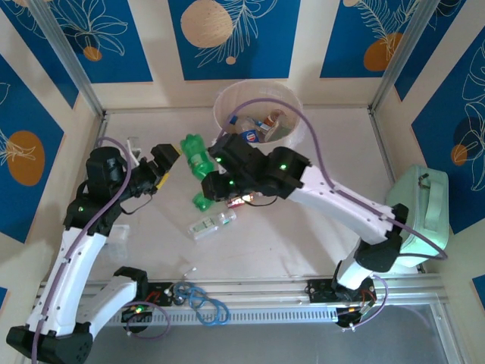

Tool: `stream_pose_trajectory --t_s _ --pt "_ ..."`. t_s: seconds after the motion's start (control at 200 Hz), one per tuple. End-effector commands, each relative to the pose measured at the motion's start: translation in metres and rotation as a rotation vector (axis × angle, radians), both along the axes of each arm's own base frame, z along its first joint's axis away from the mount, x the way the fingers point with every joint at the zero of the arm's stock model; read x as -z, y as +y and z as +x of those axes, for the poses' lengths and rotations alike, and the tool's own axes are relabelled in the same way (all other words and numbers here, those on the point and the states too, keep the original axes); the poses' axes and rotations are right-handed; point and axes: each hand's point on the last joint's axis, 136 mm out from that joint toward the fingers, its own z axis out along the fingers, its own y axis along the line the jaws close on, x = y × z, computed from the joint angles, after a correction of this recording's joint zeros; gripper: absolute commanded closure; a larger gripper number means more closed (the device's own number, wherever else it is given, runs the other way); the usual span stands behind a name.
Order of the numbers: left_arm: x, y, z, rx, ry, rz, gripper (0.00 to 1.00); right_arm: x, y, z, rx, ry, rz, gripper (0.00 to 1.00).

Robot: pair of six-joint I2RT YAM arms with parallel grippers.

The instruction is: Put the plastic bottles in the bin

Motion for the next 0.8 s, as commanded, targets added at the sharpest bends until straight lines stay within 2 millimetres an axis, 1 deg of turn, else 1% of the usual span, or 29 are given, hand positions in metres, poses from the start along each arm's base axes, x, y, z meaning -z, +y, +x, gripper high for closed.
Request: stream_pose_trajectory --t_s 0.0,0.095,0.195,0.265,0.465,0.535,0.6,0.795 --pt "0.029 0.007 -0.01 0.021 0.055 0.121 0.0 -0.028 -0.047 0.013 0.063 -0.094 -0.041 0.82" --pt "0.043 0.008 -0.014 0.028 0.082 0.128 0.0 -0.041 -0.073 0.03 0.12 -0.111 -0.03 0.82" --pt "0.057 0.008 -0.019 0.043 0.109 0.142 0.04 -0.049 -0.1 0.049 0.18 -0.108 -0.014 0.81" --pt "0.068 0.007 -0.023 0.057 0.13 0.154 0.05 -0.049 -0.118 0.064 0.219 -0.102 -0.015 0.81" --pt "0.101 0.01 -0.035 0.067 0.207 0.186 0.1 -0.042 -0.154 0.1 0.294 -0.11 -0.072 0.82" --pt "0.108 0.013 -0.039 0.06 0.223 0.197 0.1 -0.044 -0.162 0.107 0.307 -0.118 -0.082 0.82" --pt "0.113 0.014 -0.041 0.056 0.233 0.203 0.11 -0.046 -0.164 0.112 0.309 -0.127 -0.079 0.81" --pt "0.12 0.017 -0.042 0.043 0.251 0.213 0.13 -0.048 -0.158 0.132 0.309 -0.128 -0.083 0.81"
